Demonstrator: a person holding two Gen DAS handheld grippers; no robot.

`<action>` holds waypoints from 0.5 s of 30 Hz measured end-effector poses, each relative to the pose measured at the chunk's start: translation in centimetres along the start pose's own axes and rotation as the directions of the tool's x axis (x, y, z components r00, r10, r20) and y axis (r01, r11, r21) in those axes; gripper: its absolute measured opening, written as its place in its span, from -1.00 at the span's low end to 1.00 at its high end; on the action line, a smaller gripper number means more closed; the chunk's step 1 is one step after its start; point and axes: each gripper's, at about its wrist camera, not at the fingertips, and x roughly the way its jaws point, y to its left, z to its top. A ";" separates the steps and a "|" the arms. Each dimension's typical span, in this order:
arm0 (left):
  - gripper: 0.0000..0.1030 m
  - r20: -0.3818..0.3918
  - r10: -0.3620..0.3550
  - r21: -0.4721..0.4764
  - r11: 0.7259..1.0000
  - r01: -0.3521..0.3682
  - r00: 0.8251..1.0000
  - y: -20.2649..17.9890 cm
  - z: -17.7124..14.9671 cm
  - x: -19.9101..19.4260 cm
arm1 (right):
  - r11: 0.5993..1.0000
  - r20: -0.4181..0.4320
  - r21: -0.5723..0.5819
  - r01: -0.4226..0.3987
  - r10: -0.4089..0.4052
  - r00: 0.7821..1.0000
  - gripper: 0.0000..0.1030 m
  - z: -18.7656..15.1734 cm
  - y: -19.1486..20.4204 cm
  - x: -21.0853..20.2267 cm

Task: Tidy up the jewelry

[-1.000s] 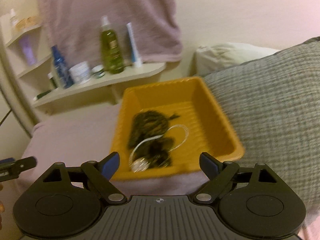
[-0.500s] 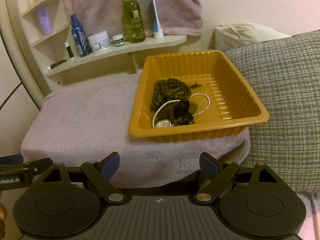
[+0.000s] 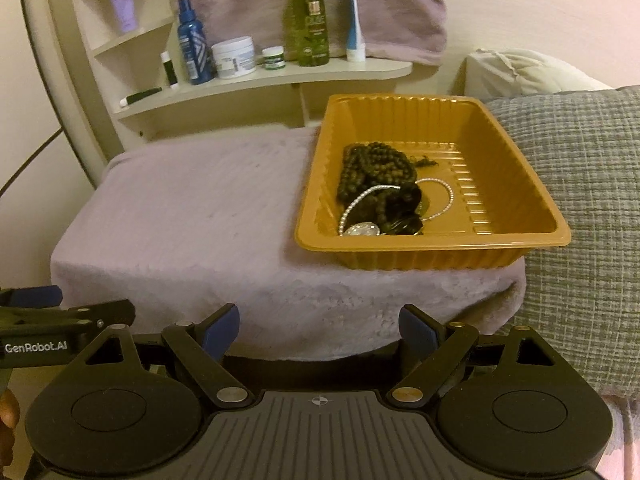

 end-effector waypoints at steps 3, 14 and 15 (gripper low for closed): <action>0.99 0.004 0.002 0.003 1.000 -0.002 1.000 -0.2 -0.1 -0.1 | 1.000 0.001 -0.006 -0.003 0.003 1.000 0.68 0.0 0.2 0.1; 0.99 0.012 0.003 0.002 1.000 -0.003 1.000 -0.1 0.0 -0.1 | 1.000 0.000 -0.006 -0.005 0.005 1.000 0.68 0.1 0.1 0.1; 0.99 0.012 0.002 0.003 1.000 -0.002 1.000 -0.1 0.0 -0.1 | 1.000 0.000 -0.006 -0.005 0.005 1.000 0.68 0.1 0.1 0.1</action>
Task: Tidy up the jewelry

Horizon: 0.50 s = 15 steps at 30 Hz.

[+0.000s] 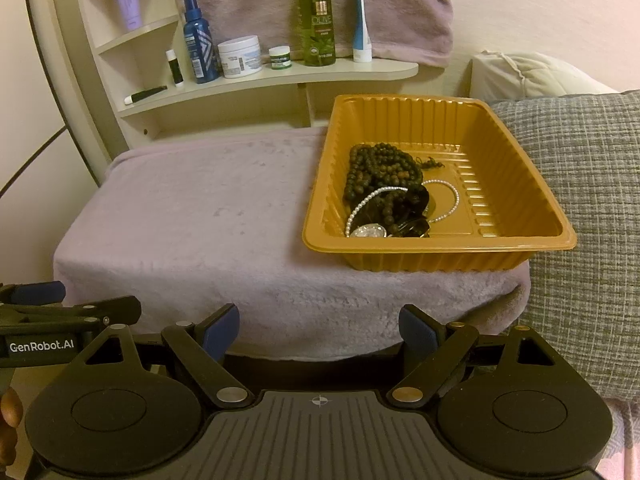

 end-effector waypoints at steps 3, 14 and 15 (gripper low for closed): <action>0.99 0.002 -0.001 0.002 1.000 0.001 1.000 0.0 0.0 0.0 | 1.000 0.001 0.002 0.000 0.000 1.000 0.68 0.0 0.0 0.0; 0.99 0.010 -0.002 0.003 1.000 0.002 1.000 -0.1 0.1 -0.2 | 1.000 0.003 0.005 0.000 0.000 1.000 0.68 0.0 0.1 -0.1; 0.99 0.010 -0.001 0.003 1.000 0.001 1.000 -0.1 0.1 -0.2 | 1.000 0.004 0.005 0.000 0.000 1.000 0.68 0.0 0.1 -0.1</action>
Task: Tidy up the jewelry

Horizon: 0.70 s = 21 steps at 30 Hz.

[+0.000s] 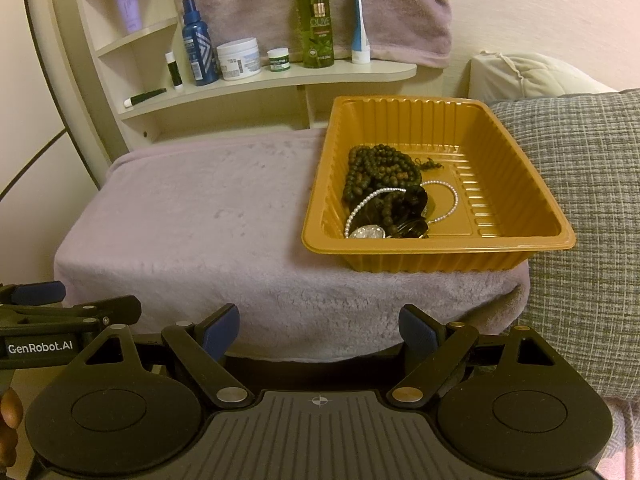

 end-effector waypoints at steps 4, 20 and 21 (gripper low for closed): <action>0.99 0.001 0.000 0.000 1.000 0.000 1.000 0.0 0.0 0.0 | 1.000 0.002 0.002 0.000 0.000 1.000 0.68 0.0 0.0 -0.1; 0.99 0.004 -0.002 -0.001 1.000 0.002 1.000 0.0 0.1 -0.2 | 1.000 0.003 0.004 0.000 0.000 1.000 0.68 0.0 0.0 -0.1; 0.99 0.005 -0.002 0.000 1.000 0.002 1.000 -0.1 0.1 -0.2 | 1.000 0.004 0.004 0.000 0.000 1.000 0.68 0.0 0.0 -0.1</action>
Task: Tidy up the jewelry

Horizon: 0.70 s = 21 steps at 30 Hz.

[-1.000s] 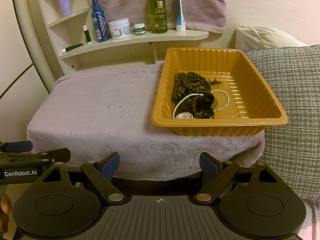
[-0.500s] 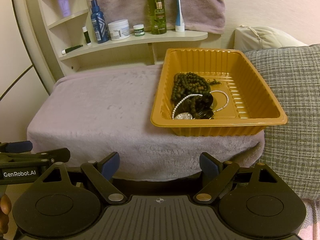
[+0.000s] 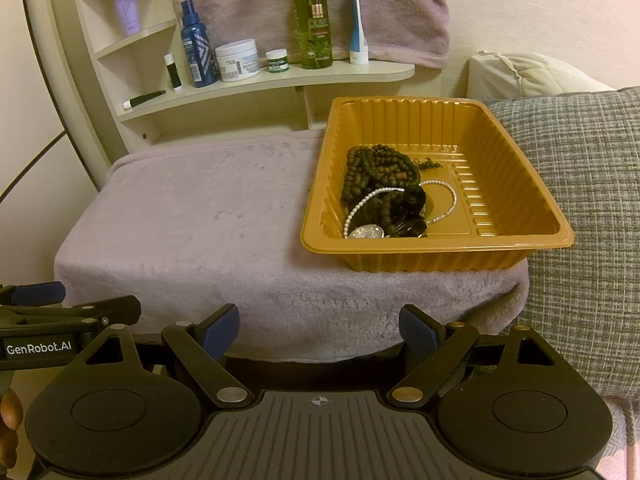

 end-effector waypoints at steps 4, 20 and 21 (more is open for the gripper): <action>0.99 0.001 0.000 -0.001 1.000 0.000 1.000 0.0 0.0 0.0 | 1.000 0.002 0.003 0.000 0.000 1.000 0.68 0.0 -0.1 0.0; 0.99 0.004 -0.004 0.001 1.000 0.004 1.000 0.1 0.1 -0.1 | 1.000 0.003 0.003 0.000 0.000 1.000 0.68 -0.1 -0.1 0.0; 0.99 0.004 -0.005 0.001 1.000 0.005 1.000 0.1 0.1 -0.1 | 1.000 0.003 0.003 0.000 0.000 1.000 0.68 -0.1 -0.1 0.0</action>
